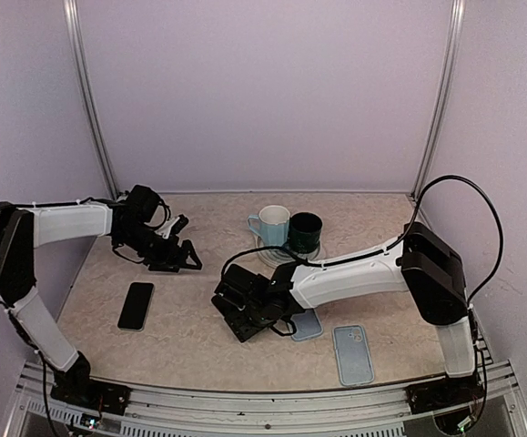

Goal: Put the phone into the phone case

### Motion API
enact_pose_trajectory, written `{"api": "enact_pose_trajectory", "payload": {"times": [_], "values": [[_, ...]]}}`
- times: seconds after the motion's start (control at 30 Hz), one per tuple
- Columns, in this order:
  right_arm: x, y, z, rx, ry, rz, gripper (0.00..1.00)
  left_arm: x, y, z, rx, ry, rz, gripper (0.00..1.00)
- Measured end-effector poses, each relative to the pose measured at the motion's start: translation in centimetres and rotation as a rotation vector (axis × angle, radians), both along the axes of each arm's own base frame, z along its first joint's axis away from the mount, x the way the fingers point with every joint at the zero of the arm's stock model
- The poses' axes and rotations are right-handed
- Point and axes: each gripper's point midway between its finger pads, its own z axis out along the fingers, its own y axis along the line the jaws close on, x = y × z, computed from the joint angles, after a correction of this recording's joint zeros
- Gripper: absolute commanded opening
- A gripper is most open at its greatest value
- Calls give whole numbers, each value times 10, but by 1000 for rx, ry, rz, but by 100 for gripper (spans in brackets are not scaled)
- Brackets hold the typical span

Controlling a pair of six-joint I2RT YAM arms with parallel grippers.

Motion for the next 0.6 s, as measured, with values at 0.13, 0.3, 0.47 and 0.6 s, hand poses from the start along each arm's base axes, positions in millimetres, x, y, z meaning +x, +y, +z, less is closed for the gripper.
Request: {"api": "enact_pose_trajectory", "payload": {"times": [0.13, 0.3, 0.47, 0.6], "values": [[-2, -7, 0, 26, -14, 0, 41, -6, -8, -11, -19, 48, -23, 92], [-3, -11, 1, 60, -30, 0, 40, -11, -16, -11, -56, 75, -44, 94], [-3, -13, 2, 94, -49, -2, 40, -14, -27, -12, -92, 92, -67, 95], [-4, -22, 4, 121, -69, -8, 40, -15, -38, -18, -128, 113, -86, 92]]}}
